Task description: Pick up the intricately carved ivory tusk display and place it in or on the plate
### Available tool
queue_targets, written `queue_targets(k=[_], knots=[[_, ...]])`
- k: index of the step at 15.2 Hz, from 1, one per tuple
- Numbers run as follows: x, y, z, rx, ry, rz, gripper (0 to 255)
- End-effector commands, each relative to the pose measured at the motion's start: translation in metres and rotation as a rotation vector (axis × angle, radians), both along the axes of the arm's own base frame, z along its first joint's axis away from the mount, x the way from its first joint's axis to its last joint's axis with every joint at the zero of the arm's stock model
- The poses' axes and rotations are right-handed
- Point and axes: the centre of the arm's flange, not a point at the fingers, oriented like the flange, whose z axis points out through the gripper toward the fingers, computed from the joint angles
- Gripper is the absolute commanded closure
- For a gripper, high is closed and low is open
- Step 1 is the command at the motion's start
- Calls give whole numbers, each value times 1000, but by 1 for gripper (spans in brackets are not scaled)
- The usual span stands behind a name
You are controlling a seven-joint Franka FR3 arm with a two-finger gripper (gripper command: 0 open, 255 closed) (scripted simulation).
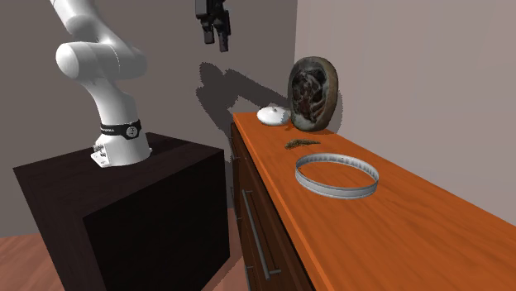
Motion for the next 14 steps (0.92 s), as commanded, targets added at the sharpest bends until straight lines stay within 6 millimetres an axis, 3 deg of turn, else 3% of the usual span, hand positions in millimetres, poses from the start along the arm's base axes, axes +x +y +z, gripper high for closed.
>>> queue_targets(k=[1, 14], knots=[[13, 14, -19, 0, -6, 48, 0], [94, 104, -132, -6, -34, 344, 0]])
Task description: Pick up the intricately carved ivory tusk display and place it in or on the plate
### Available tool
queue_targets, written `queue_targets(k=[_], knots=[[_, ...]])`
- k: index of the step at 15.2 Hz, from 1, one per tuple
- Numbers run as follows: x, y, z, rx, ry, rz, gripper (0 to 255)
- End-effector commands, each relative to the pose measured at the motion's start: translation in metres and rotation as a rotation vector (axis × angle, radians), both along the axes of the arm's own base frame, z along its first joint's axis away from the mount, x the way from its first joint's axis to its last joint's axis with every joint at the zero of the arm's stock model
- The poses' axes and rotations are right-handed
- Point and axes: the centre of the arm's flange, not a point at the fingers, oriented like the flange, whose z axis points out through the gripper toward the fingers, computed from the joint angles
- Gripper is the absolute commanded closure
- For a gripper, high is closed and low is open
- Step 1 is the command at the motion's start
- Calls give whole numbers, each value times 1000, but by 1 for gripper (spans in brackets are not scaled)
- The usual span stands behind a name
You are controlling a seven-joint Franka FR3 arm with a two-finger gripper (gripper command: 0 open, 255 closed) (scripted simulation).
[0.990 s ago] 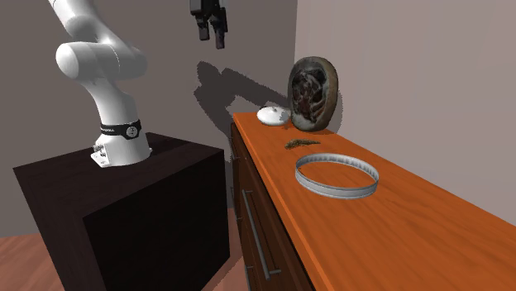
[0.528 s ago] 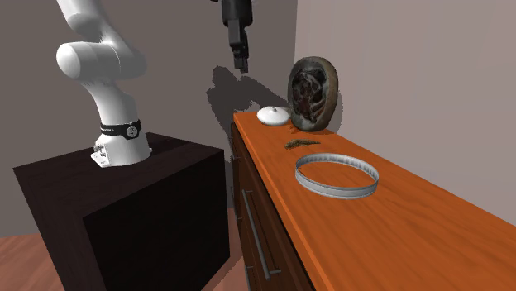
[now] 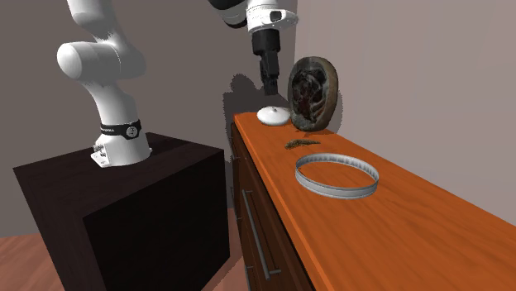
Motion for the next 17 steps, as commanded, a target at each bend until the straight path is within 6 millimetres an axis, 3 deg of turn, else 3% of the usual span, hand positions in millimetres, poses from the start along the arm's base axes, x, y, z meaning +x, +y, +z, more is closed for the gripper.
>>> queue_targets(k=[1, 13, 17], knots=[[8, 16, -20, 0, -5, 47, 0], [55, 115, -120, -5, -30, 316, 0], [60, 115, -141, -5, -30, 316, 0]])
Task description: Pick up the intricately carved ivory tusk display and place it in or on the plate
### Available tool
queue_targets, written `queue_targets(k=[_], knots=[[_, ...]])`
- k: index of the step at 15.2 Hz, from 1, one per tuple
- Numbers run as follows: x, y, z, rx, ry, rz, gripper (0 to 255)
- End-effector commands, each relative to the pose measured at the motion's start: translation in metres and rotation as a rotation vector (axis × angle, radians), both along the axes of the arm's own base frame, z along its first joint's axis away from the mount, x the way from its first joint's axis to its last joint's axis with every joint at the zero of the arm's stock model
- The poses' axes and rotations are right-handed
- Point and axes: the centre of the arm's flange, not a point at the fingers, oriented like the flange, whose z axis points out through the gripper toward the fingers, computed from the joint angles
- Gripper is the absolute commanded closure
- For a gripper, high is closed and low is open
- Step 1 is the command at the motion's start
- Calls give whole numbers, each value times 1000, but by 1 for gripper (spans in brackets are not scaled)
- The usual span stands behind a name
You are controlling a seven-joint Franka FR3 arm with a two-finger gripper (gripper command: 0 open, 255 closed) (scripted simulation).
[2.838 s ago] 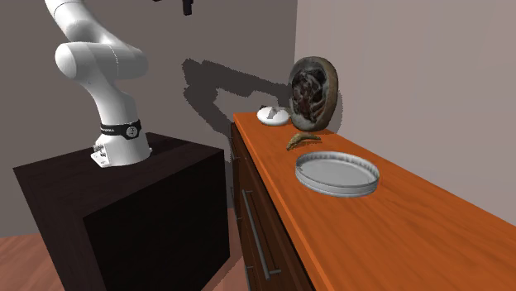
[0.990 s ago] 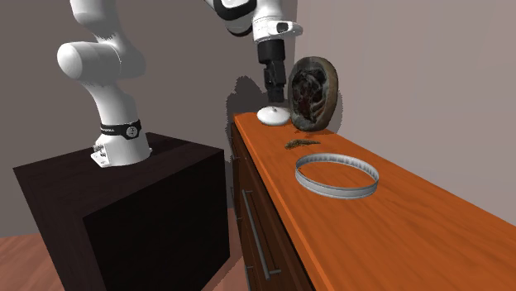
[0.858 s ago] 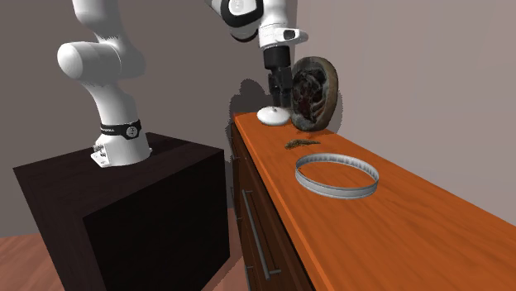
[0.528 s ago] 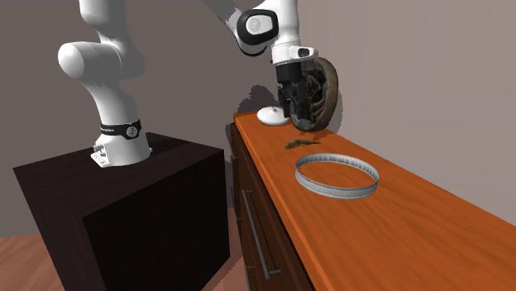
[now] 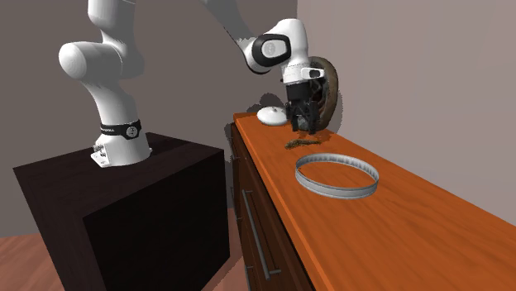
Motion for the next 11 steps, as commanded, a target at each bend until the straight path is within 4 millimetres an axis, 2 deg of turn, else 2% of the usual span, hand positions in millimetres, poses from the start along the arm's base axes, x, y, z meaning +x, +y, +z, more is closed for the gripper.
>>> queue_targets(k=[1, 4, 11], knots=[[3, 1, -12, 0, 0, 1, 0], [6, 1, -25, 0, 0, 1, 0], [6, 1, -25, 0, 0, 1, 0]])
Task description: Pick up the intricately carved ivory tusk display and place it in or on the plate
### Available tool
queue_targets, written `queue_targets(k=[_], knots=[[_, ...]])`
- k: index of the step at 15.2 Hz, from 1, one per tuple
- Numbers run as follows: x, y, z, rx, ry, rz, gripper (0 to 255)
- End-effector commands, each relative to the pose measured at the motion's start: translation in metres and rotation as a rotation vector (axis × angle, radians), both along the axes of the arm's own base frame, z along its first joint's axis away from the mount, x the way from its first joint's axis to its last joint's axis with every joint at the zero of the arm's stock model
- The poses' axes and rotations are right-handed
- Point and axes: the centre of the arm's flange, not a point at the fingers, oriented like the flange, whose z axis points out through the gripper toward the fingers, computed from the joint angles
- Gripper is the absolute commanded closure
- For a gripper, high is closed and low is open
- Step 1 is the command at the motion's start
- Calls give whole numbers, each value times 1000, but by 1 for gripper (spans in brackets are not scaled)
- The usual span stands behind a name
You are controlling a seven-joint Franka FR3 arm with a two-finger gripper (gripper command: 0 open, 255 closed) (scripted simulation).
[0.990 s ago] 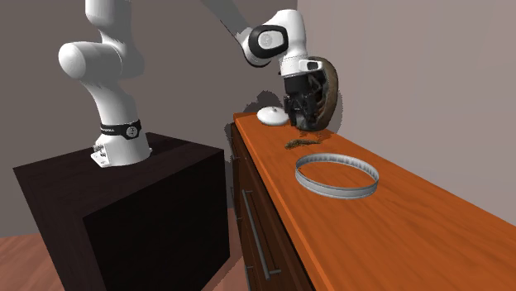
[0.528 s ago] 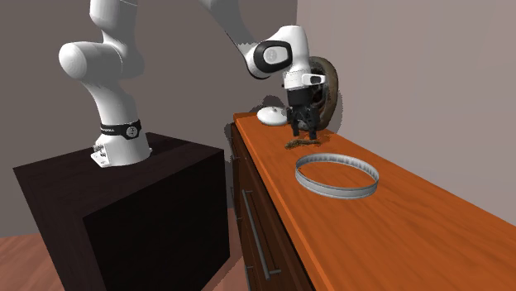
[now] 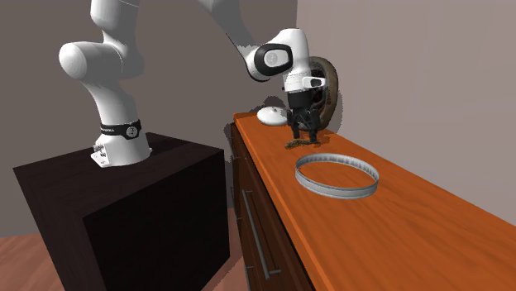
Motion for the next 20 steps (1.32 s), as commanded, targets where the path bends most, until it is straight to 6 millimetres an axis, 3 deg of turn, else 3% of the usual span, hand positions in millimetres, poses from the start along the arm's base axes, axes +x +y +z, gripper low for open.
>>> queue_targets(k=[1, 10, 15, 16, 17, 19, 20], knots=[[0, 0, 0, 0, 0, 0, 255], [0, 0, 0, 0, 0, 0, 255], [0, 0, 26, 0, 0, 0, 255], [1, 0, 23, 0, -1, 0, 255], [1, 0, 23, 0, -1, 0, 0], [1, -43, 33, 110, 35, 108, 0], [1, -49, 34, 124, 40, 122, 0]])
